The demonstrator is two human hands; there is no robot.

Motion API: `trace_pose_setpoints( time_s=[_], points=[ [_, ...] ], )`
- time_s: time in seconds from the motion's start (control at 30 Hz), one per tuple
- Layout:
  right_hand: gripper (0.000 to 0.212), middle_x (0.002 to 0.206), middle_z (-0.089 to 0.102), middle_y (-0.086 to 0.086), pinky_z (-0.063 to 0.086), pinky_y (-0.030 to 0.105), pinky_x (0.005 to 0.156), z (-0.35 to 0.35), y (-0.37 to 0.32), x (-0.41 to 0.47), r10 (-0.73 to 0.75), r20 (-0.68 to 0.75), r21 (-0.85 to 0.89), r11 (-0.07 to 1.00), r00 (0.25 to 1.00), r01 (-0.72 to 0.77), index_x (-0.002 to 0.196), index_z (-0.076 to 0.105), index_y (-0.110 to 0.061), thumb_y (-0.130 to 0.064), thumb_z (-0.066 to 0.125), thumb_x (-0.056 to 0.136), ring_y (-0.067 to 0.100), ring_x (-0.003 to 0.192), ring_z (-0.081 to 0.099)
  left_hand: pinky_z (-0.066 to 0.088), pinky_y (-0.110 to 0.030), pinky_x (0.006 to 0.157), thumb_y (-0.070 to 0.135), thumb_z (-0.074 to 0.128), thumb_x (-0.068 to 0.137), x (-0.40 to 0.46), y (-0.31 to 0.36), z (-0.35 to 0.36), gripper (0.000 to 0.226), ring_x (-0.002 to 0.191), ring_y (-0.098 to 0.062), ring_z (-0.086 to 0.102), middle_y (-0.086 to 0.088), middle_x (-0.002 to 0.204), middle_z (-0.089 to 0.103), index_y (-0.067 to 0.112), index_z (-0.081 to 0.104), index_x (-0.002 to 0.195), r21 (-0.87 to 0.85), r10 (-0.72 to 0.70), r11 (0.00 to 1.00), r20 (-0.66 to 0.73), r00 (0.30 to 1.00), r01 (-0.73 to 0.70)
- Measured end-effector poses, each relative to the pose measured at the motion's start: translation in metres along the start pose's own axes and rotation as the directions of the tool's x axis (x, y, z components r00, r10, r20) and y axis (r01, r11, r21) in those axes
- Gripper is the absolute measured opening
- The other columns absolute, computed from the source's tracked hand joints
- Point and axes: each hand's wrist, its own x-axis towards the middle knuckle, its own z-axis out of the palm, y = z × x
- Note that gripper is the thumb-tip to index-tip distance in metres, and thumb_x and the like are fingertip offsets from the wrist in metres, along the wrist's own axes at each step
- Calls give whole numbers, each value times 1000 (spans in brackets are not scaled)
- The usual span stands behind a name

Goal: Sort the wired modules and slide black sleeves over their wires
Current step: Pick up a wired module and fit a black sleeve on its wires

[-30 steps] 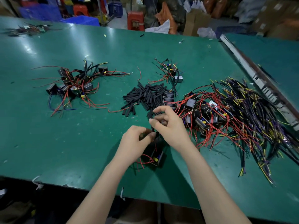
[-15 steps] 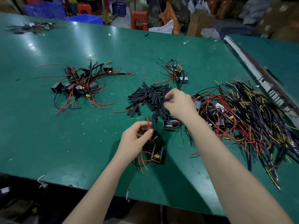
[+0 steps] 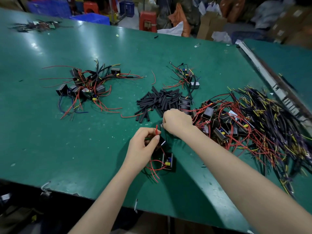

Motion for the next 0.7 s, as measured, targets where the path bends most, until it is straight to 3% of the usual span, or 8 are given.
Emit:
trace_pose_setpoints(
  time_s=[0.17,0.23,0.3,0.4,0.47,0.57,0.7],
  points=[
    [16,113,56,12,40,37,69,5,-5,0,-36,23,-68,997,999,37,104,62,-10,-12,51,93,35,101,58,48,-30,78,6,63,86,1,2,-1,35,79,-10,55,-1,97,61,40,66,97,-66,20,998,0,1000,-20],
    [20,114,60,11,46,38,72,2,0,-1,-10,36,66,998,999,8,106,61,-10,-18,47,95,33,98,58,45,-29,78,11,61,83,1,3,-1,37,79,-10,51,-4,94,58,44,67,100,-136,9,991,25,1000,-5],
    [17,111,63,9,49,37,78,-3,9,-4,65,-6,333,941,998,-59,106,56,-13,-23,46,97,28,95,58,42,-28,77,13,58,82,2,5,-2,43,77,-11,48,-2,89,53,48,65,105,-190,-2,982,60,998,13],
    [21,101,62,3,44,28,67,-10,20,-20,162,-76,729,682,984,-56,120,50,-20,-23,47,100,17,86,58,41,-21,72,10,54,81,2,6,-3,54,72,-13,42,10,81,48,52,59,114,-245,-13,969,104,995,38],
    [20,87,58,-4,41,19,56,-10,19,-39,193,-149,876,481,970,39,117,54,-26,-18,47,100,1,69,55,41,-17,70,9,53,79,3,7,-4,56,70,-9,44,17,76,50,53,59,113,-259,-21,965,99,995,46],
    [23,77,56,-7,36,8,47,0,11,-67,237,-169,963,247,957,109,98,58,-31,-9,49,97,-8,50,45,42,-13,66,5,58,83,3,8,-2,47,67,-2,49,18,71,54,40,57,115,-288,-63,955,52,997,75],
    [16,78,59,3,27,13,36,20,0,-87,266,45,998,-64,963,-29,91,56,-22,-7,51,95,2,40,36,47,-16,69,5,64,87,2,12,0,25,74,-4,57,9,79,63,20,56,105,-372,-166,914,20,986,161]
  ],
)
